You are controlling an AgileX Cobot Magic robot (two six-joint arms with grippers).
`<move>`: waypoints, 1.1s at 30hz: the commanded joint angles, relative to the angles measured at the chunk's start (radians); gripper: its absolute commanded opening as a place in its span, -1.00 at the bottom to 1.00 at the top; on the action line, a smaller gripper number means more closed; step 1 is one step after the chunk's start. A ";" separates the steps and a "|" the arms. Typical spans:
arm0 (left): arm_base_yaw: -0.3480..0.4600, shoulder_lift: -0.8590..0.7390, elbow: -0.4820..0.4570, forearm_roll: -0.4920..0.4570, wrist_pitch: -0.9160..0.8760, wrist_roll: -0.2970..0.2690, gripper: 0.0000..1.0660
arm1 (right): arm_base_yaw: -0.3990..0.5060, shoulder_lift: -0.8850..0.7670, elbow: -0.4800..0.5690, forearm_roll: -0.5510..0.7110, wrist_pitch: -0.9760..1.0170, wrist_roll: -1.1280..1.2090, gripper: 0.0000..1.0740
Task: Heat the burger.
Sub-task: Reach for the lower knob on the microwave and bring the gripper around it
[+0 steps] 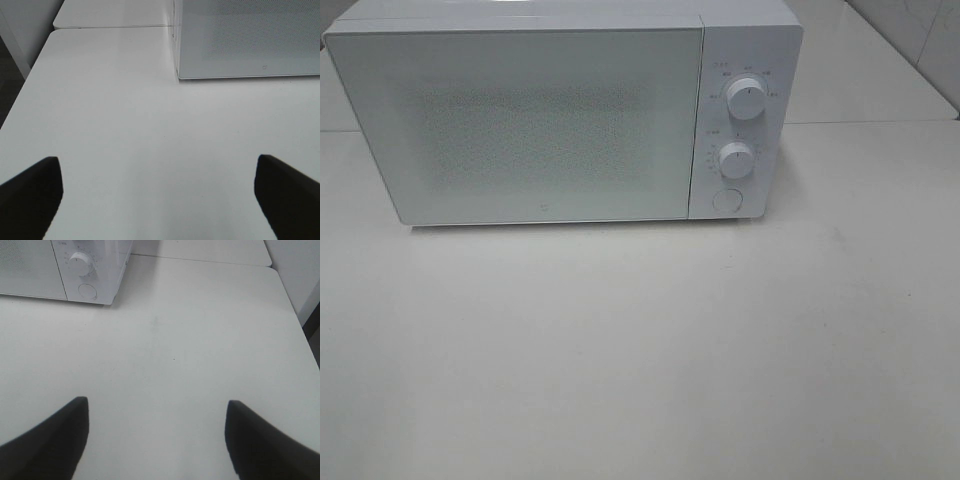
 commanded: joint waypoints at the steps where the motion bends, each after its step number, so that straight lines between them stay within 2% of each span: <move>1: 0.004 -0.020 0.003 -0.001 -0.015 -0.004 0.81 | -0.008 -0.022 0.001 -0.002 -0.011 0.004 0.36; 13: 0.004 -0.020 0.003 -0.001 -0.015 -0.004 0.81 | -0.008 -0.014 0.000 -0.007 -0.012 0.004 0.37; 21: 0.004 -0.020 0.003 -0.001 -0.015 -0.004 0.81 | -0.008 0.015 -0.047 -0.009 -0.042 0.004 0.46; 26: 0.004 -0.020 0.003 -0.001 -0.015 -0.004 0.81 | -0.008 0.112 -0.054 -0.009 -0.076 0.004 0.45; 33: 0.004 -0.020 0.003 -0.001 -0.015 -0.004 0.81 | -0.008 0.276 -0.054 -0.008 -0.230 0.004 0.42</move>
